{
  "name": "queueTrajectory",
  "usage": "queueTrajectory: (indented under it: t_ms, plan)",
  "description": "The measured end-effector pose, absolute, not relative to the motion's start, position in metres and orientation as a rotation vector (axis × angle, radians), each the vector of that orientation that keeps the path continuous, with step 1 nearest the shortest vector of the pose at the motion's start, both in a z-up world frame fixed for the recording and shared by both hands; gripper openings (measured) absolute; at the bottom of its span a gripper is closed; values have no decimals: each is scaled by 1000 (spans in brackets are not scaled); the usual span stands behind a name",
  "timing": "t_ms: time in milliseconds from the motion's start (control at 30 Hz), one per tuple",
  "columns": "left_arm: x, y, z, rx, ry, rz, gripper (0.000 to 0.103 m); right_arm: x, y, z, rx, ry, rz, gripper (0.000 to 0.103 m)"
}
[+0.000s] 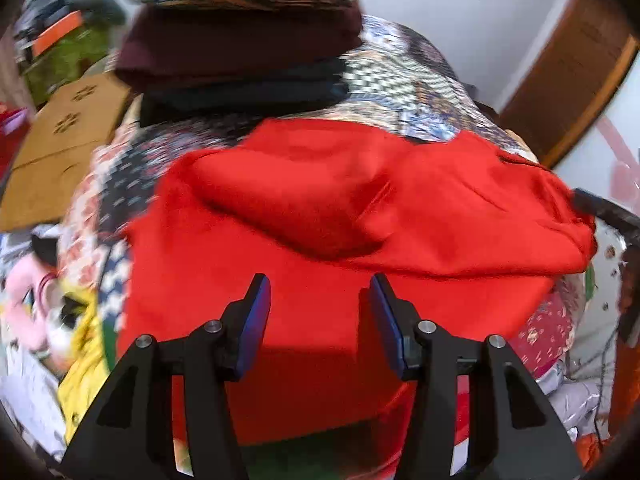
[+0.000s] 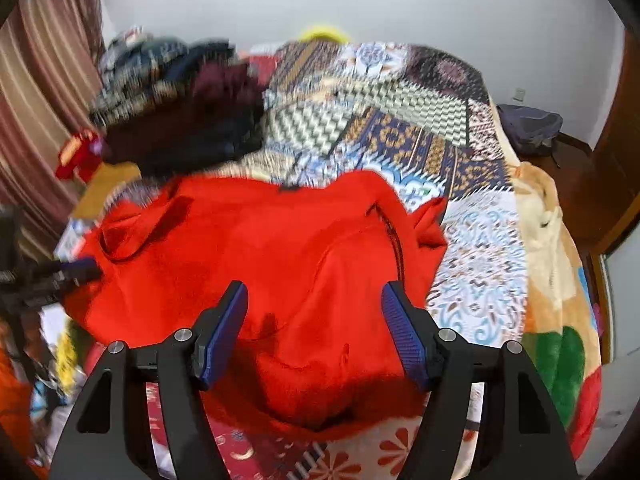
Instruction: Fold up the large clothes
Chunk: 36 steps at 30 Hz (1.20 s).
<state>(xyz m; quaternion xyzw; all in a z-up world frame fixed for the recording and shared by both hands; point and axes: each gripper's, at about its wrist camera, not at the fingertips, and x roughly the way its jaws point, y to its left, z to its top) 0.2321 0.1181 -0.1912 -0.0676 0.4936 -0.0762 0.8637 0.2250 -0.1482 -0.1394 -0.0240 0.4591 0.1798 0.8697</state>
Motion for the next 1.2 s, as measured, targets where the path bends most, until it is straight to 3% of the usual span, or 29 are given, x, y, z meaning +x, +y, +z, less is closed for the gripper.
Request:
queueTrajectory:
  t_ms: [167, 333, 667, 933, 967, 1033, 1200]
  plan:
    - [276, 117, -192, -138, 1034, -157, 51, 230, -152, -154, -50, 967, 380, 71]
    - [330, 152, -218, -206, 1147, -71, 51, 228, -156, -153, -55, 955, 404, 71]
    - [356, 205, -221, -252, 1180, 15, 51, 231, -148, -159, -93, 940, 395, 76]
    - [352, 166, -251, 80, 1226, 47, 57, 229, -144, -162, -126, 929, 390, 79]
    - [354, 165, -250, 101, 1214, 77, 56, 228, -145, -162, -129, 929, 392, 79]
    - [360, 171, -245, 99, 1178, 157, 44, 228, -145, -163, -131, 931, 396, 79]
    - [351, 238, -208, -97, 1052, 404, 42, 228, -147, -164, -133, 930, 407, 79]
